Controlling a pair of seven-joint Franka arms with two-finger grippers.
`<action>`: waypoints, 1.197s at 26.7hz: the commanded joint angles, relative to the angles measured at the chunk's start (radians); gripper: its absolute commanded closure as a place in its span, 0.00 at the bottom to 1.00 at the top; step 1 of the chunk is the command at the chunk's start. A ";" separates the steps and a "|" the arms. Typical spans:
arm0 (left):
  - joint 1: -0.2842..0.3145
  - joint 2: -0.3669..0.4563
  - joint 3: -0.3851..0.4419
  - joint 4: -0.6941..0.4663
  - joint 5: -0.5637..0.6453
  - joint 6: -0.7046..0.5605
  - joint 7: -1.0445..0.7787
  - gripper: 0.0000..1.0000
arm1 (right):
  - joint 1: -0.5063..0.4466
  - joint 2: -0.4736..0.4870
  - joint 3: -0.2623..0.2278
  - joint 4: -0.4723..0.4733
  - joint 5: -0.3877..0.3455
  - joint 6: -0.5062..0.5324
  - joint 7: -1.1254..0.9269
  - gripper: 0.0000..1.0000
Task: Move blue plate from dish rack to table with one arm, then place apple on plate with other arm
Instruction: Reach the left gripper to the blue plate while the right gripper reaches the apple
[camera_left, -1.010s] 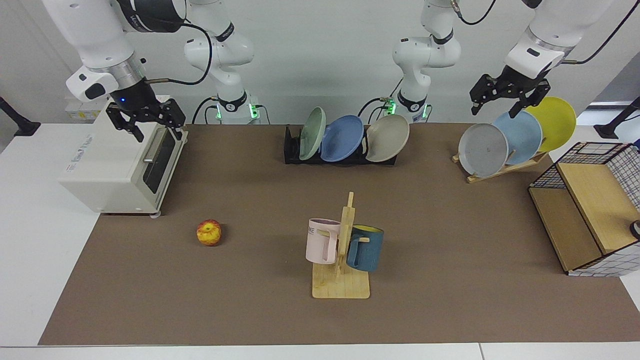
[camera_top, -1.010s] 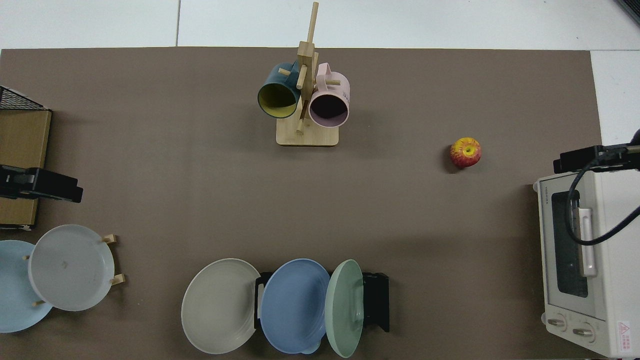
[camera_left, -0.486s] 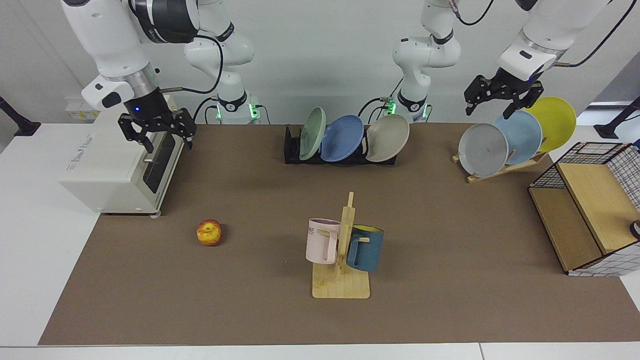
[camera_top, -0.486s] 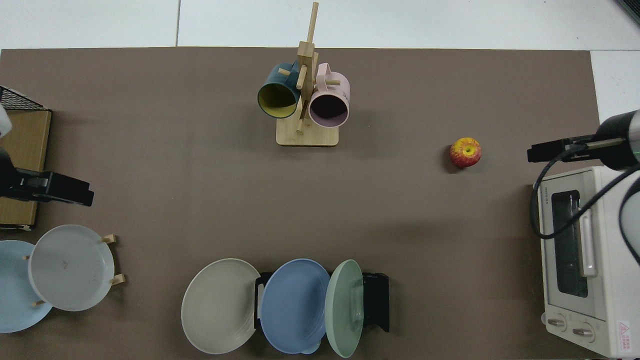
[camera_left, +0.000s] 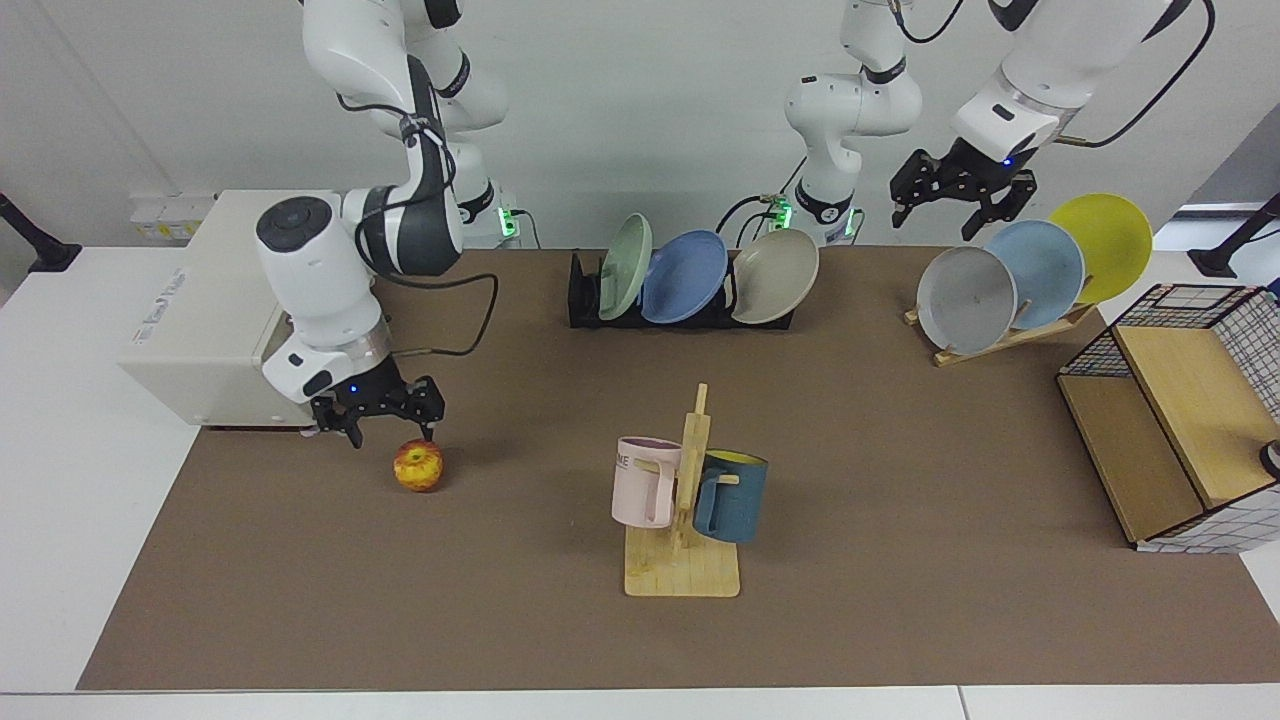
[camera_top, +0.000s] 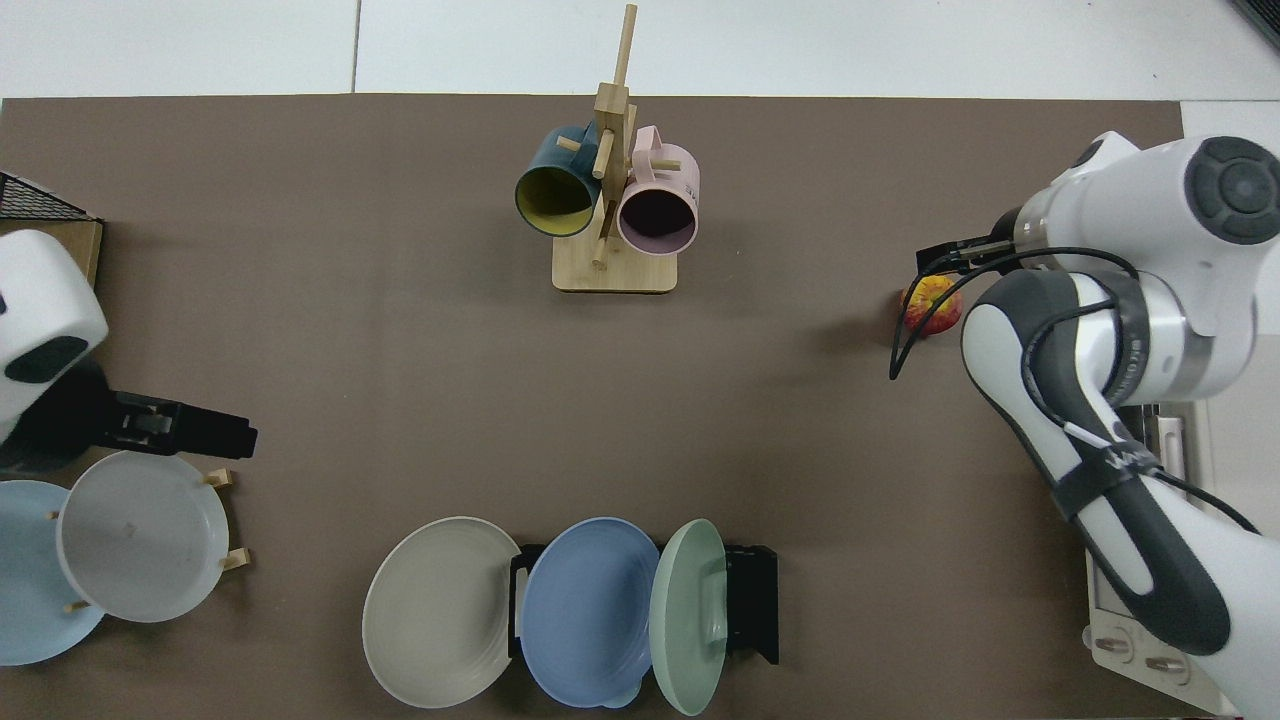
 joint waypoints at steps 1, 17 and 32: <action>-0.068 -0.104 0.005 -0.200 -0.062 0.115 0.011 0.00 | 0.001 0.073 0.003 0.017 0.029 0.047 -0.029 0.01; -0.247 -0.231 -0.070 -0.708 -0.298 0.538 -0.042 0.00 | -0.007 0.142 0.003 -0.085 0.035 0.176 -0.081 0.01; -0.373 -0.175 -0.132 -0.851 -0.509 0.713 -0.122 0.10 | 0.004 0.139 0.003 -0.097 0.032 0.184 -0.099 0.31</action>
